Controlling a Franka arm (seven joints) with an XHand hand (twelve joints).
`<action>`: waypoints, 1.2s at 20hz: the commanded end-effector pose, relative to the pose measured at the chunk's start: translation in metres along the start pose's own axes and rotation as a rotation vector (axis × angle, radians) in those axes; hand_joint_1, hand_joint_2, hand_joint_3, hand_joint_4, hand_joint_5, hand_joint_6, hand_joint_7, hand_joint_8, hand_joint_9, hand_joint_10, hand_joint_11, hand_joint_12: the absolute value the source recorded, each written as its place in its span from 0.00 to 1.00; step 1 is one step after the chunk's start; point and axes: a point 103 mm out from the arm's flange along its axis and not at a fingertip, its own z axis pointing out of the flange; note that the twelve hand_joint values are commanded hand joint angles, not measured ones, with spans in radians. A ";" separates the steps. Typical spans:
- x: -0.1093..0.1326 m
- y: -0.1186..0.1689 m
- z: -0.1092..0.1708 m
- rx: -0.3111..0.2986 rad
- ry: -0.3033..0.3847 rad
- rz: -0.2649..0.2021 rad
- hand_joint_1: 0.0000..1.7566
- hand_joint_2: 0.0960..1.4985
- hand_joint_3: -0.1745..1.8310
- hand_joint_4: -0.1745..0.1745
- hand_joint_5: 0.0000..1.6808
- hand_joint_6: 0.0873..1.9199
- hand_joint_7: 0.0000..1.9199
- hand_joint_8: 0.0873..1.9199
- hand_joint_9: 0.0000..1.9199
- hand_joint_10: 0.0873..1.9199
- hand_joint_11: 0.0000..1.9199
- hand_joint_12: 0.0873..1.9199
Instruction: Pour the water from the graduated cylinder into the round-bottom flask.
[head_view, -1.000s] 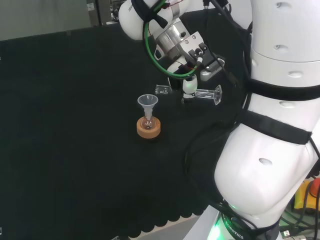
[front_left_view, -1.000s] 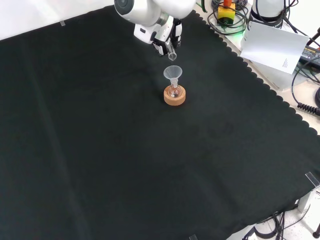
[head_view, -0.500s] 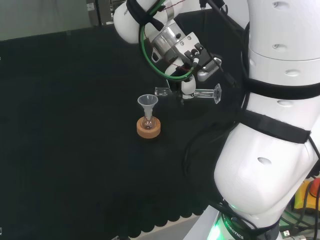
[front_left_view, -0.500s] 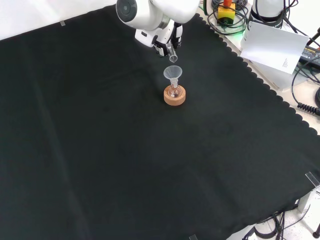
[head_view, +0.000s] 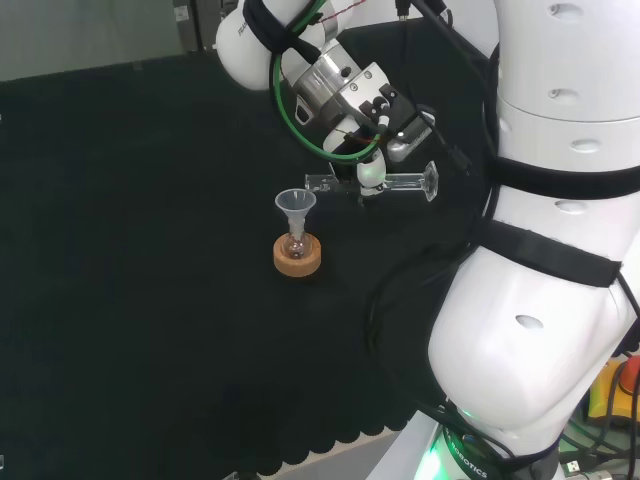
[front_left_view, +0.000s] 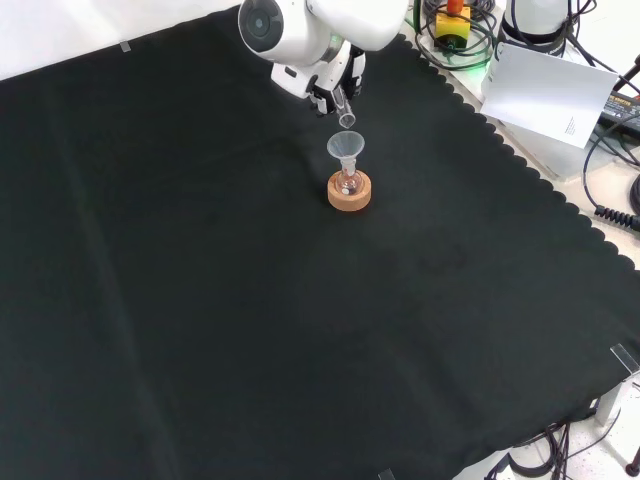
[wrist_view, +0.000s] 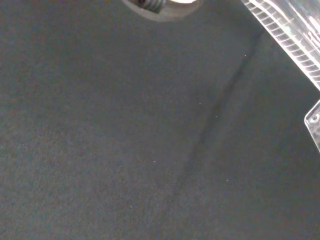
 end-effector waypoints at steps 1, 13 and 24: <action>-0.001 -0.001 -0.002 0.007 -0.030 0.019 0.72 0.68 0.07 0.60 0.68 0.40 0.64 0.25 0.76 0.00 0.63 0.35; 0.003 0.001 -0.006 0.031 -0.082 0.057 0.72 0.68 0.07 0.61 0.67 0.41 0.64 0.27 0.77 0.00 0.63 0.35; 0.008 0.001 -0.013 0.046 -0.142 0.100 0.72 0.68 0.07 0.61 0.67 0.41 0.64 0.27 0.77 0.00 0.63 0.35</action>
